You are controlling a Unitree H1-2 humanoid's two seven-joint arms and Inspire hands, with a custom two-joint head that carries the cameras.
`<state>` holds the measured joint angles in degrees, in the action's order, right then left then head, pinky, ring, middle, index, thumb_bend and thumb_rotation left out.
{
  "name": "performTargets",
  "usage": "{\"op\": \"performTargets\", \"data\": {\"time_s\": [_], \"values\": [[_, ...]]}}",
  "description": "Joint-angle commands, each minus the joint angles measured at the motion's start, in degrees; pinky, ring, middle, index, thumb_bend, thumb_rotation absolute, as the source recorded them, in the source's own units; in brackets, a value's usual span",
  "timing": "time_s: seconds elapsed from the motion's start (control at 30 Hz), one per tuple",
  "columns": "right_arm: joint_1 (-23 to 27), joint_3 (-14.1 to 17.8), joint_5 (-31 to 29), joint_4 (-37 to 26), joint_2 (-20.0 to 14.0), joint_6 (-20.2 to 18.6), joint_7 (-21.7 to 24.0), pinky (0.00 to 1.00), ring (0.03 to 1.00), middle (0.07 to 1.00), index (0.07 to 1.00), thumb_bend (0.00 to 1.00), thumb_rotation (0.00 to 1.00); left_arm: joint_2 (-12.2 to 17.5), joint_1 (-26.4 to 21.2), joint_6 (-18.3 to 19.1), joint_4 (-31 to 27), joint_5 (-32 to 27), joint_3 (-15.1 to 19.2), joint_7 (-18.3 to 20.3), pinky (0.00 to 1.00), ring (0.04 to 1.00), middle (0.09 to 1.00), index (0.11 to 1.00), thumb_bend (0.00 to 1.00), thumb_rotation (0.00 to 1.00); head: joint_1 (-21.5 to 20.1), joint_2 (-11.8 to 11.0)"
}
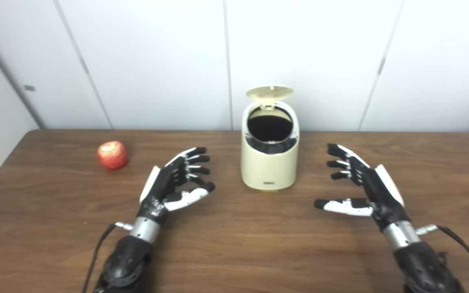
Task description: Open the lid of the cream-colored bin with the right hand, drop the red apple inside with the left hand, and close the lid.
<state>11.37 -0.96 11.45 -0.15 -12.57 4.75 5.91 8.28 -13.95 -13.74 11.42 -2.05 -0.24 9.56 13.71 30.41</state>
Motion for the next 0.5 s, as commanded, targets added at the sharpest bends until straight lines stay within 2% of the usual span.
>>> {"op": "performTargets", "data": {"time_s": [0.0,0.1,0.17,0.27,0.33,0.47], "values": [[0.59,0.84,-1.19,-0.29,-1.54,3.34,-0.26,0.71,0.826,0.891,0.884,0.72,0.18,-1.0,-1.42,-1.49,-0.86,0.35,-0.49,-0.65,0.55,0.674,0.781,0.835,0.67,0.16,1.62,-0.58],[0.08,0.86,-0.68,-1.15,-1.97,2.17,-0.49,0.72,0.833,0.885,0.888,0.72,0.17,-2.04,-1.26,-1.36,-1.18,1.3,-0.58,-1.76,0.57,0.671,0.775,0.832,0.69,0.17,3.31,-1.49],[-0.18,0.76,-0.4,-2.43,-2.03,0.28,-0.38,0.72,0.832,0.881,0.889,0.71,0.13,-2.45,-1.07,-2.25,-1.54,4.16,-0.38,-3.92,0.58,0.691,0.766,0.822,0.69,0.15,3.79,-1.83],[-0.2,0.68,-0.2,-3.48,-1.82,-0.91,-0.54,0.73,0.832,0.882,0.886,0.71,0.08,-2.62,-0.83,-2.1,-3.26,8.12,0.55,-7.39,0.67,0.763,0.778,0.806,0.68,0.14,3.88,-2.05],[-0.08,0.61,-0.36,-4.44,-1.66,-2.14,-0.38,0.73,0.833,0.887,0.887,0.71,0.07,-2.66,-0.93,-1.54,-5.07,9.27,1.91,-9.62,0.73,0.806,0.799,0.809,0.68,0.18,3.88,-2.05],[0.17,0.35,-0.15,-5.29,-1.73,-2.92,-0.34,0.72,0.835,0.89,0.888,0.69,0.01,-2.27,-1.6,0.62,-7.51,8.3,4.23,-11.07,0.68,0.77,0.814,0.814,0.67,0.2,3.68,-2.28]]}}
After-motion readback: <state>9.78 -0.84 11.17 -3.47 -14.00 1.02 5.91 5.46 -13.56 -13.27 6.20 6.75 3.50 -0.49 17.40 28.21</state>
